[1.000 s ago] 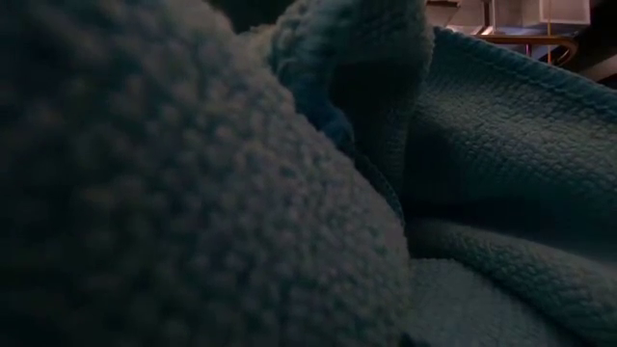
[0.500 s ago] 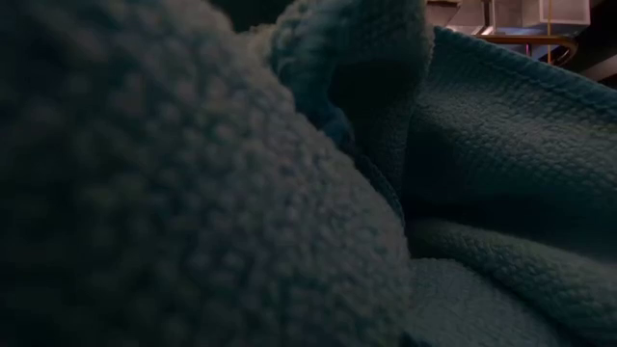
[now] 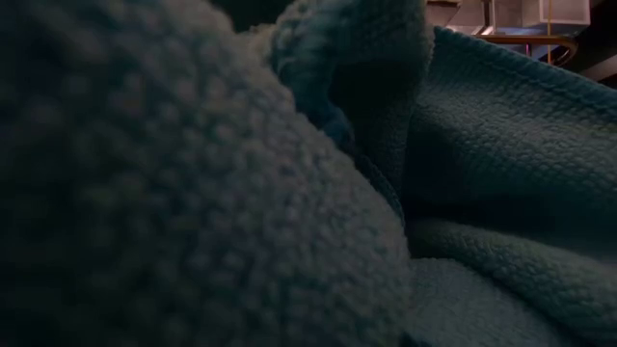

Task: Sort microfiber towel by color & place in baskets
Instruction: Put the bottom left green microfiber cloth into the black wire basket

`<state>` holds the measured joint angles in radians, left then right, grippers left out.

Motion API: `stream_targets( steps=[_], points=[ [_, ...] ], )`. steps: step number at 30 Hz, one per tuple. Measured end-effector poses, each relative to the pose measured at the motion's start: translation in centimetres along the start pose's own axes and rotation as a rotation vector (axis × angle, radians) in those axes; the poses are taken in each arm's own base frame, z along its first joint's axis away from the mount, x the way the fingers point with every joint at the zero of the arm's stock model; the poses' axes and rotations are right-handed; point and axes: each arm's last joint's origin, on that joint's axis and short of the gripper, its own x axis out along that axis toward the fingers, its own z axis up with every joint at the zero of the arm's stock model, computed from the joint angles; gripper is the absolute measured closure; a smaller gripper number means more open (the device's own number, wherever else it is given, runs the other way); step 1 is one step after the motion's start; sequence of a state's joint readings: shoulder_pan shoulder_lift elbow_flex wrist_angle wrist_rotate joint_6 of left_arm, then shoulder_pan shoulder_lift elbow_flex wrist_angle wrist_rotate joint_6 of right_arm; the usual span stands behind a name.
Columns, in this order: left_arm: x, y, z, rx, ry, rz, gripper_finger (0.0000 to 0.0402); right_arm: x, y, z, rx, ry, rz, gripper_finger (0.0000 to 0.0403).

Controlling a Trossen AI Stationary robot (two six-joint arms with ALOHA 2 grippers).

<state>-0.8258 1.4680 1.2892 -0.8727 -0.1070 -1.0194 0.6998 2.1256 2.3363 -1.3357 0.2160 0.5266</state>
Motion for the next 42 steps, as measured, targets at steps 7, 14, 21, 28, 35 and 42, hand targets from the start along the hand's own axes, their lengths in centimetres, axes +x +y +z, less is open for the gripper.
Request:
stream_targets(
  steps=[7, 14, 21, 28, 35, 42],
  points=[
    [3.5, -0.3, -0.1, 0.013, 0.019, 0.112, 0.0289, 0.0, 0.0, 0.0, 0.0, 0.0, 0.0, 0.0235],
    [6.8, -0.3, -0.5, 0.025, 0.069, 0.197, 0.0289, 0.0, 0.0, 0.0, 0.0, 0.0, 0.0, 0.0235],
    [8.8, -0.2, -0.8, 0.034, 0.09, 0.254, 0.0289, 0.0, 0.0, 0.0, 0.0, 0.0, 0.0, 0.0235],
    [9.1, -0.4, -1.2, -0.008, 0.089, 0.258, 0.0289, 0.0, 0.0, 0.0, 0.0, 0.0, 0.001, 0.0235],
    [8.9, -1.1, -2.3, -0.101, 0.059, 0.262, 0.0289, 0.0, 0.0, 0.0, 0.0, 0.0, 0.001, 0.0235],
    [9.0, -1.4, -3.0, -0.113, 0.024, 0.278, 0.0289, 0.0, 0.0, 0.0, -0.001, 0.0, 0.001, 0.0235]
  ],
)
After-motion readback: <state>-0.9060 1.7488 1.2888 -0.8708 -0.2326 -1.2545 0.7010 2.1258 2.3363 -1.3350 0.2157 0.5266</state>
